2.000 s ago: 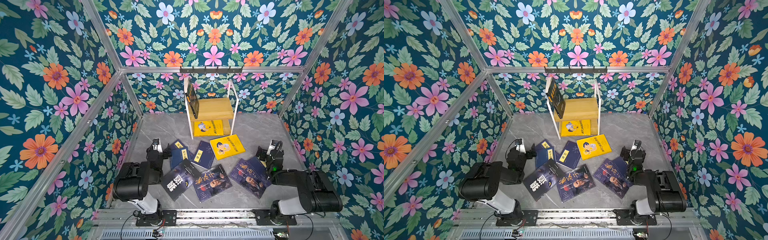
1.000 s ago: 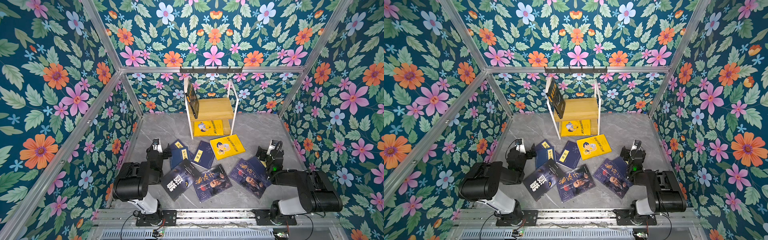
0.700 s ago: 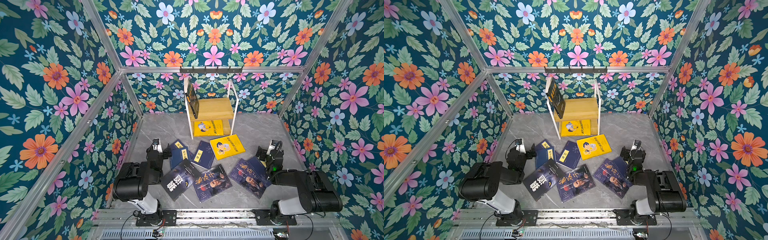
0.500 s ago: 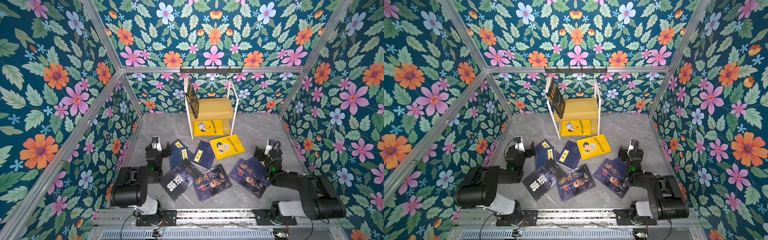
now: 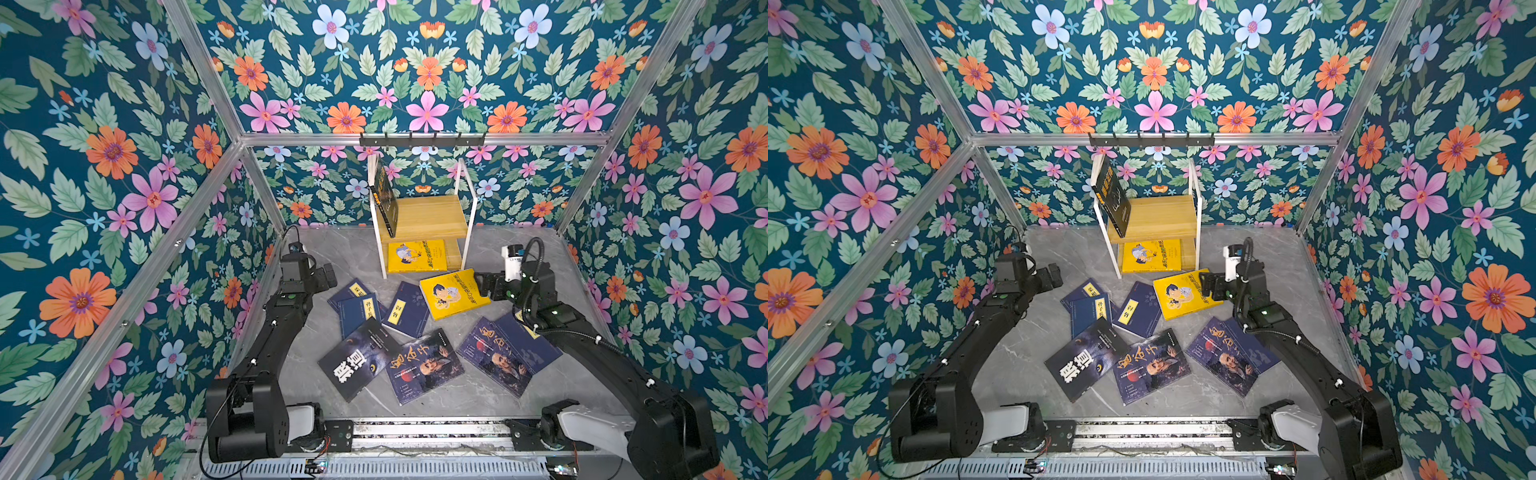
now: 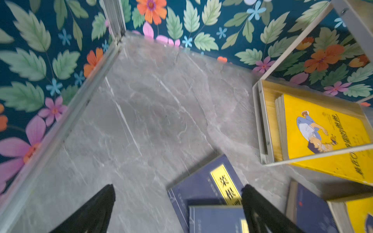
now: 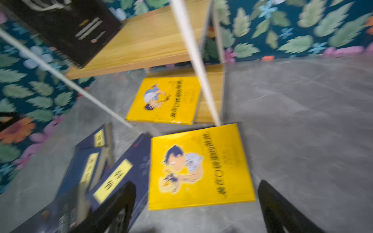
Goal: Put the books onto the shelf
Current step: 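Grasp the dark wolf-eye book edge with the right gripper while left arm moves inward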
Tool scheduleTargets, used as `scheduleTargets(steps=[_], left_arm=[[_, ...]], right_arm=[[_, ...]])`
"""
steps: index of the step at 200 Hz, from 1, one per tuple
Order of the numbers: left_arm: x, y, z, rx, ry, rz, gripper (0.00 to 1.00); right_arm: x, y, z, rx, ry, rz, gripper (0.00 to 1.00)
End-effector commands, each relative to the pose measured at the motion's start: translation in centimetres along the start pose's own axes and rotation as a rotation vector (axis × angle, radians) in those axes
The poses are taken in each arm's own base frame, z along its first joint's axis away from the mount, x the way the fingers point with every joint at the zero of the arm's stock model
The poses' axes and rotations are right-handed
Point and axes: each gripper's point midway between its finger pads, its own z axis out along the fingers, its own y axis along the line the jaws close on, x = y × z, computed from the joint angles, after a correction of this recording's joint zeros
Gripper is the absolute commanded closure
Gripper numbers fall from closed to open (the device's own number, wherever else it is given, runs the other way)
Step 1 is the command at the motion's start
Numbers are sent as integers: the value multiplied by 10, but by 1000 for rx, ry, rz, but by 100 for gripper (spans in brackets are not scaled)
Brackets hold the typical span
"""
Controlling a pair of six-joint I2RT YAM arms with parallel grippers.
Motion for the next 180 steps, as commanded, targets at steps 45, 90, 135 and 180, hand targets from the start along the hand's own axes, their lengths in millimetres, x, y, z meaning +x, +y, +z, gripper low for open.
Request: scheduleTargets(steps=[45, 90, 135, 180], left_arm=[[85, 54, -8, -63, 219, -399, 0], [121, 71, -30, -207, 386, -448, 0], [168, 69, -56, -256, 588, -459, 0], [194, 79, -62, -329, 645, -507, 0]], right_arm=[[96, 120, 48, -313, 521, 162, 9], [137, 168, 75, -412, 792, 196, 13], [150, 187, 89, -472, 864, 236, 16], [171, 192, 99, -480, 915, 275, 19]])
